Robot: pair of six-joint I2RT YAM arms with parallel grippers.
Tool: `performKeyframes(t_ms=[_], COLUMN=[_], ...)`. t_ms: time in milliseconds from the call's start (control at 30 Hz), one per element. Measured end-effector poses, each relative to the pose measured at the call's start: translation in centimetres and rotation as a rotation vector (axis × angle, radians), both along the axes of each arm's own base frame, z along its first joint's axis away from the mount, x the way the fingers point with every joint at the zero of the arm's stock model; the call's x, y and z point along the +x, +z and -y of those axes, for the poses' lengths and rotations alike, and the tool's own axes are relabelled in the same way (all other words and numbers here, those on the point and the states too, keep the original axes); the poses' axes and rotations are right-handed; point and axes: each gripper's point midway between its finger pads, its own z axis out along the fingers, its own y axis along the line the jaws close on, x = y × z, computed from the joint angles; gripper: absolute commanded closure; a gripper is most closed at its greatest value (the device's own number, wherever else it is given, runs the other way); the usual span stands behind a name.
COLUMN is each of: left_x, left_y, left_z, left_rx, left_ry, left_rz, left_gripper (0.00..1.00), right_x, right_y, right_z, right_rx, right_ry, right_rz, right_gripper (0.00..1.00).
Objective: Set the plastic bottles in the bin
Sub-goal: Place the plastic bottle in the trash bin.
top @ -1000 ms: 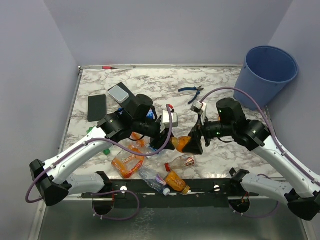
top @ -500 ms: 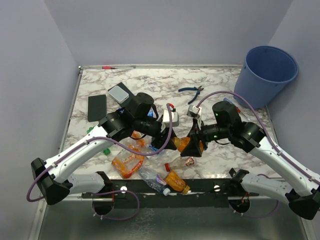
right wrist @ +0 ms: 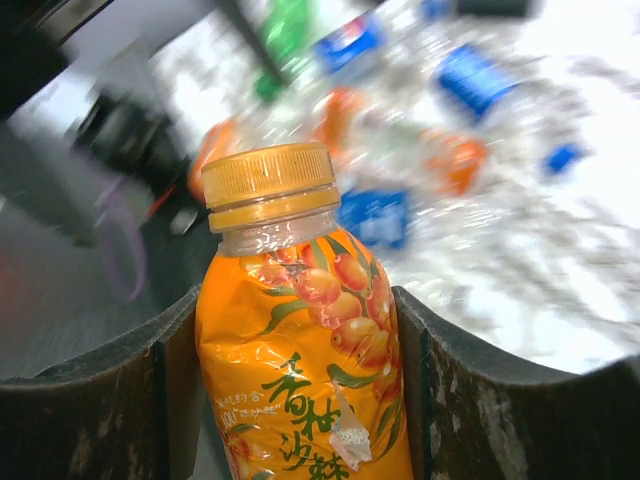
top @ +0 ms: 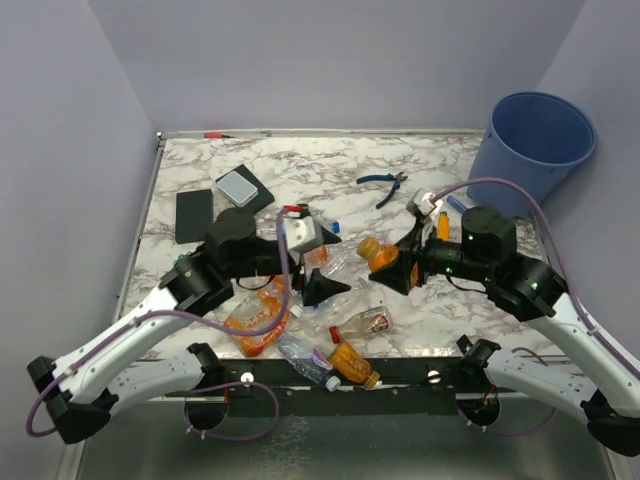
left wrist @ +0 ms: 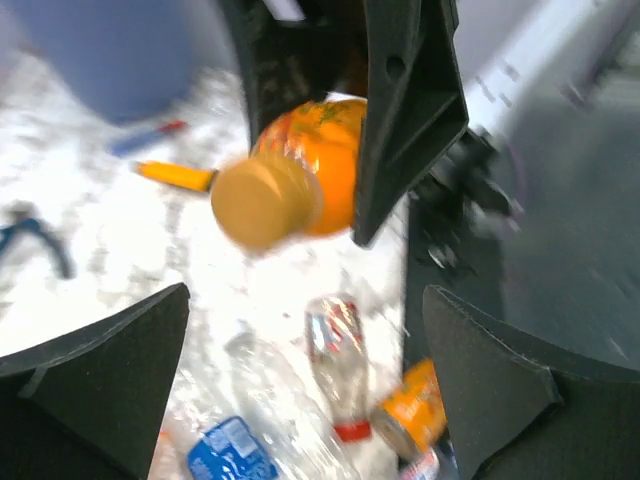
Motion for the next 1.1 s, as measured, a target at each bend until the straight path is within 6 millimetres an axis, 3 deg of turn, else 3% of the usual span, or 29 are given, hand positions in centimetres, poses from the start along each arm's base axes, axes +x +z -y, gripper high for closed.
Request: performKeyframes(t_ms=[100, 200, 267, 367, 433, 500, 567, 667, 867, 1000, 1100], left_x=[1.7, 4.1, 5.7, 8.8, 10.5, 11.7, 12.5, 13.1, 13.6, 13.6, 13.5], left_y=[2.5, 5.0, 5.4, 4.2, 3.0, 1.0, -1.3, -3.8, -5.2, -5.7, -6.0], left_z=[-2.5, -5.6, -7.3, -9.2, -10.4, -11.2, -12.1, -13.1, -13.7, -13.7, -13.8], left_rx=[-0.161, -0.353, -0.414, -0.403, -0.374, -0.325, -0.273, -0.223, -0.194, -0.173, -0.160], left_ry=[0.221, 0.459, 0.594, 0.800, 0.919, 1.010, 1.084, 1.160, 1.221, 1.221, 1.221], left_rz=[0.083, 0.170, 0.192, 0.183, 0.173, 0.164, 0.152, 0.127, 0.096, 0.088, 0.085], left_gripper=[0.01, 0.01, 0.01, 0.01, 0.01, 0.01, 0.01, 0.01, 0.01, 0.01, 0.01], right_x=[3.6, 8.1, 10.8, 14.2, 16.8, 19.7, 22.8, 26.8, 33.8, 36.2, 36.7], right_y=[3.6, 9.2, 12.9, 17.8, 19.8, 21.4, 21.5, 19.3, 14.9, 11.3, 9.0], right_z=[1.7, 4.8, 7.0, 10.7, 13.6, 17.8, 22.0, 27.2, 33.0, 37.3, 39.4], right_rx=[0.027, 0.081, 0.116, 0.153, 0.156, 0.165, 0.160, 0.134, 0.066, 0.000, -0.052], right_ry=[-0.242, -0.552, -0.741, -0.995, -1.139, -1.307, -1.456, -1.616, -1.772, -1.859, -1.902], right_rz=[0.091, 0.217, 0.307, 0.443, 0.493, 0.517, 0.515, 0.480, 0.416, 0.360, 0.323], right_gripper=[0.60, 0.61, 0.61, 0.61, 0.62, 0.62, 0.62, 0.62, 0.57, 0.54, 0.51])
